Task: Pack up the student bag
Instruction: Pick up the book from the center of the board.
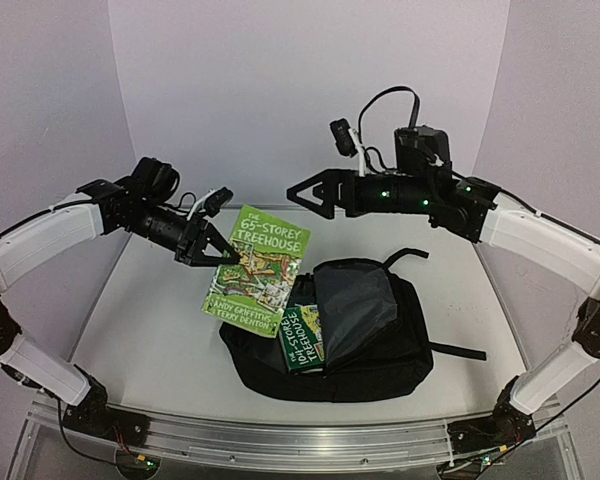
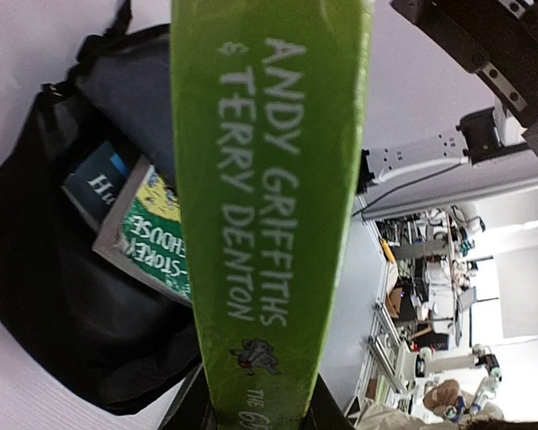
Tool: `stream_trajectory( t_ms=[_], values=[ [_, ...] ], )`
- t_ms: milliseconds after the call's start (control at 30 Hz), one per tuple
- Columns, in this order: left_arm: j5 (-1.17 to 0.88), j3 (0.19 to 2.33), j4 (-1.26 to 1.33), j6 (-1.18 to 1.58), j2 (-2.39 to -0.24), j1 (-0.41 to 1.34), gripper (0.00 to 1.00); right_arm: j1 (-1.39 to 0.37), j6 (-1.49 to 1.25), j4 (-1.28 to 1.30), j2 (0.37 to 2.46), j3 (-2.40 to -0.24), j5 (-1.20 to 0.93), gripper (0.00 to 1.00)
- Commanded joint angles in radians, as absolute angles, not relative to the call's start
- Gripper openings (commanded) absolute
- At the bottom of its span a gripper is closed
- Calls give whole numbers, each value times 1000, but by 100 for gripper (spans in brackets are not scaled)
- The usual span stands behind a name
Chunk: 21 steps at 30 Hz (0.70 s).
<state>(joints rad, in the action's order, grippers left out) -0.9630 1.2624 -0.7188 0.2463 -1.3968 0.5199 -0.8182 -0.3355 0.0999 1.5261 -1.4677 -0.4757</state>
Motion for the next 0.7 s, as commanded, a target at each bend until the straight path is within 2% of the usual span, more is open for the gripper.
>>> stream_trajectory(
  t_ms=[0,233,400,567,667],
  values=[
    [-1093,1394,-802,131,-1434,603,0,-821,-188,385,1531,-1507,-632,98],
    [-1246,1506,-911,55,-1503,661,0,-821,-130,481,1543,-1516,-708,97],
    [-1287,1597,-1114,-82,-1571,679,0,-821,-115,480,1578,-1541,-843,93],
    [-1285,1657,-1256,-179,-1626,685,0,-822,-115,475,1622,-1579,-996,78],
    [-1270,1686,-1300,-220,-1647,686,0,-821,-114,474,1636,-1585,-1064,63]
  ],
)
